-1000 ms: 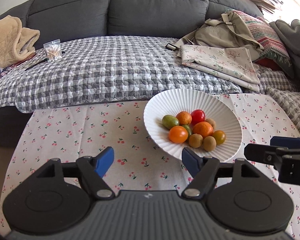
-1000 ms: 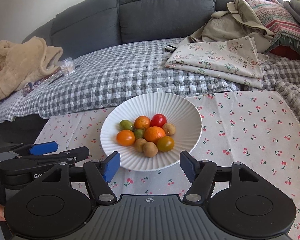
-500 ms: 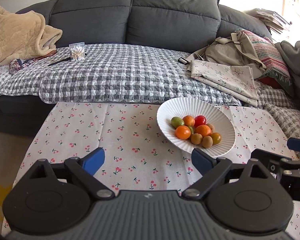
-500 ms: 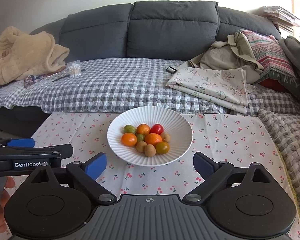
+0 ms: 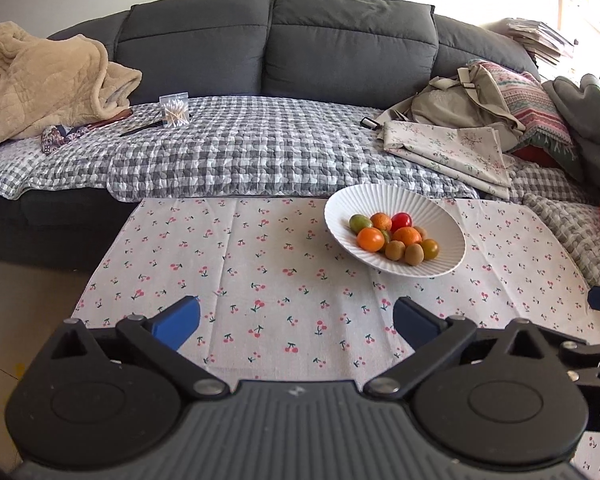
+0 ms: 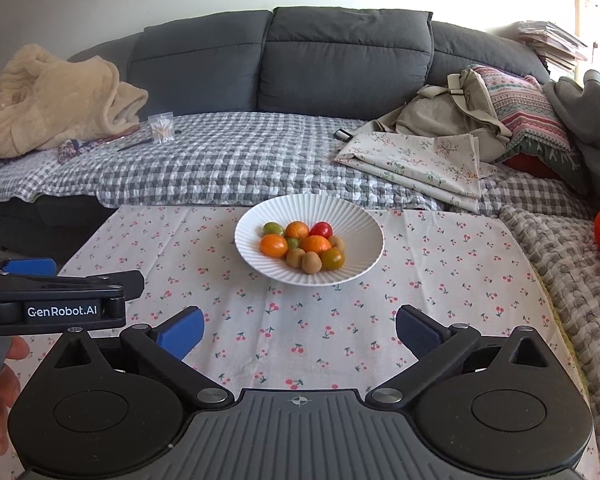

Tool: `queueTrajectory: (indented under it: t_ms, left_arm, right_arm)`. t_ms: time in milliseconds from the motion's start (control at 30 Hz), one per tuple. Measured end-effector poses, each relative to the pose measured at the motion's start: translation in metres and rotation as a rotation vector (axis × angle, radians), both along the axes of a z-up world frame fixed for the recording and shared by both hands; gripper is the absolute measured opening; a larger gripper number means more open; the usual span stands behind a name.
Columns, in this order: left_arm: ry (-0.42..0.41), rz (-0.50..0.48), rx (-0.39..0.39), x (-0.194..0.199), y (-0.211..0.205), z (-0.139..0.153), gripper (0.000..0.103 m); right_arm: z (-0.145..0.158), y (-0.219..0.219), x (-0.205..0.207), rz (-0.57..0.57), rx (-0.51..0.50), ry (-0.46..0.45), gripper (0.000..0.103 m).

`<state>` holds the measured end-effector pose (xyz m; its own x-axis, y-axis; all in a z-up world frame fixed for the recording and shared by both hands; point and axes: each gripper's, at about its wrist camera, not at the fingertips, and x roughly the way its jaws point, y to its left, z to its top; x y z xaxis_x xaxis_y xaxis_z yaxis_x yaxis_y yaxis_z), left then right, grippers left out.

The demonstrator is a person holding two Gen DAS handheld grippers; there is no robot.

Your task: Organize fruits

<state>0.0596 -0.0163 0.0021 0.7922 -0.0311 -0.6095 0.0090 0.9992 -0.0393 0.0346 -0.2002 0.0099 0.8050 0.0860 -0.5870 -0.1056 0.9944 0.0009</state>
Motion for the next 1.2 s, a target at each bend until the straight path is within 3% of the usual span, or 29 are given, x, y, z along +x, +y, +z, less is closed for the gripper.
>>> queueTrajectory:
  t_ms: [700,1200]
  left_arm:
    - [0.019,0.037,0.035,-0.01,0.008,-0.014,0.102]
    - [0.031,0.007,0.028,-0.009,0.005,-0.016,0.102]
  right_arm:
    - [-0.015,-0.004,-0.003,-0.053,0.034,0.075,0.103]
    - [-0.016,-0.005,0.0,-0.066,0.033,0.085,0.103]
